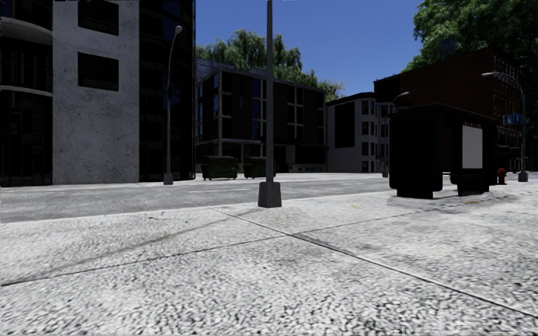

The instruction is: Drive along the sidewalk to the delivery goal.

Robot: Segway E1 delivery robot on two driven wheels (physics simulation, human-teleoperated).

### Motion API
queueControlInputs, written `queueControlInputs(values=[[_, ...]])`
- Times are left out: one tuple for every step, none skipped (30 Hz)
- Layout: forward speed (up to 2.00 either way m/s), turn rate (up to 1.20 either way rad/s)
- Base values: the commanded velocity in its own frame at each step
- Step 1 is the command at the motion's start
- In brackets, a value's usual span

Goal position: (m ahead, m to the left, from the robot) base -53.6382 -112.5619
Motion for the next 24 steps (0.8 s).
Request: queueControlInputs(values=[[0.00, -0.91], [0.00, -0.91], [0.00, -0.91], [0.00, -0.91], [0.04, -0.90], [0.47, -0.84], [1.17, -0.77], [1.17, -0.77], [1.55, -0.57], [1.78, -0.09], [1.86, -0.01], [1.86, -0.01], [2.00, 0.00], [2.00, 0.00], [2.00, 0.00], [2.00, 0.00], [2.00, 0.00], [2.00, 0.00], [2.00, 0.00], [2.00, 0.00], [2.00, 0.00], [2.00, 0.00], [2.00, 0.00], [2.00, 0.00]])
